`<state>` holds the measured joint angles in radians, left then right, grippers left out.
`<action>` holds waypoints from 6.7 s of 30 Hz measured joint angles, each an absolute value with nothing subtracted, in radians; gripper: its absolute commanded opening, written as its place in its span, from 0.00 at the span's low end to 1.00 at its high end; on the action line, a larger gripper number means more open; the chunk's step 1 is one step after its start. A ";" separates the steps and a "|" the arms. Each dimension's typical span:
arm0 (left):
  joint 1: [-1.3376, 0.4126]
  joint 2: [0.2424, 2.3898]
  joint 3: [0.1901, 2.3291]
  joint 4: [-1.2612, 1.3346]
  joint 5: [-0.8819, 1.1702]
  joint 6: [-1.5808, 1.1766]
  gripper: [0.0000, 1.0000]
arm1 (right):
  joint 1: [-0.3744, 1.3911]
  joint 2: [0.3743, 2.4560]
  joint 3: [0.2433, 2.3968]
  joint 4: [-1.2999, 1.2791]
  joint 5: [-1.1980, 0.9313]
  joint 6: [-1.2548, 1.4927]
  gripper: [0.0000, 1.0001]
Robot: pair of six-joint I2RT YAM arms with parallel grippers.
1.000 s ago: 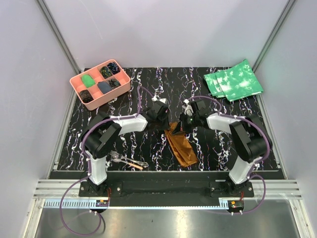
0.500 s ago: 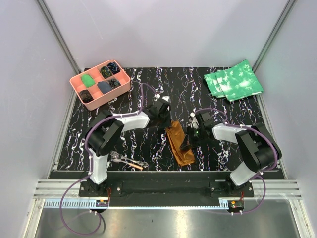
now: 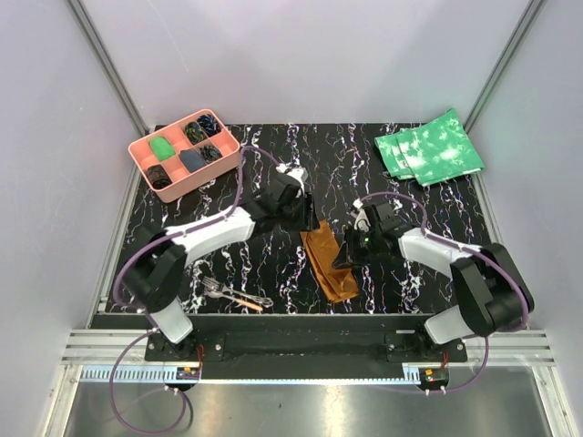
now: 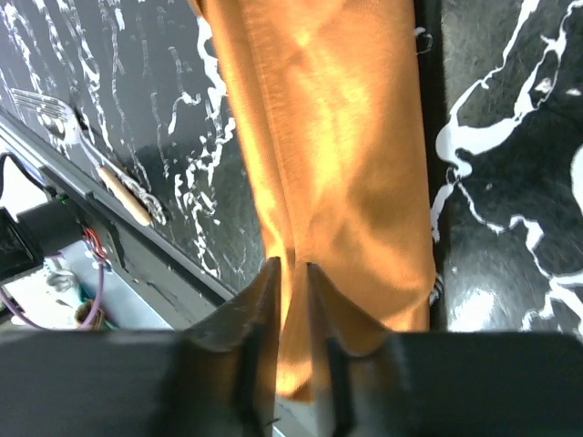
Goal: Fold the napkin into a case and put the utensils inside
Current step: Grasp the top corner of the smaller rectangle folded napkin from the folded napkin, then smooth out the smaller rectangle-folded napkin at the center of the board, then grasp the top corner of the smaller rectangle folded napkin from the folded napkin.
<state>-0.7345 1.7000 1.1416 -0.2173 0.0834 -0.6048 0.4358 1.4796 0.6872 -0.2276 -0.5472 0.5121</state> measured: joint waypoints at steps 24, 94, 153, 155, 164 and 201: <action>-0.815 1.612 0.768 -0.029 0.184 -0.952 0.05 | 0.676 1.565 0.943 -0.582 -0.228 0.293 0.51; -0.833 1.571 0.712 0.034 0.168 -1.026 0.07 | 0.793 1.706 0.974 -0.523 -0.203 0.428 0.06; -0.662 1.706 1.166 -0.253 0.065 -0.584 0.28 | 0.589 1.504 0.862 -0.326 -0.280 0.574 0.41; -0.664 1.741 1.183 -0.266 0.059 -0.570 0.29 | 0.565 1.518 0.896 -0.316 -0.283 0.575 0.34; -0.665 1.832 1.236 -0.324 0.006 -0.533 0.26 | 0.512 1.713 1.024 -0.202 -0.352 0.601 0.08; -0.694 1.896 1.290 -0.348 -0.037 -0.509 0.00 | 0.479 1.969 1.123 0.014 -0.488 0.731 0.02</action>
<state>-0.6945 1.8957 1.2903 -0.3477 -0.0372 -0.5087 0.4793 1.9694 1.1229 0.0139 -0.4877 0.7315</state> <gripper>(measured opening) 0.005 0.028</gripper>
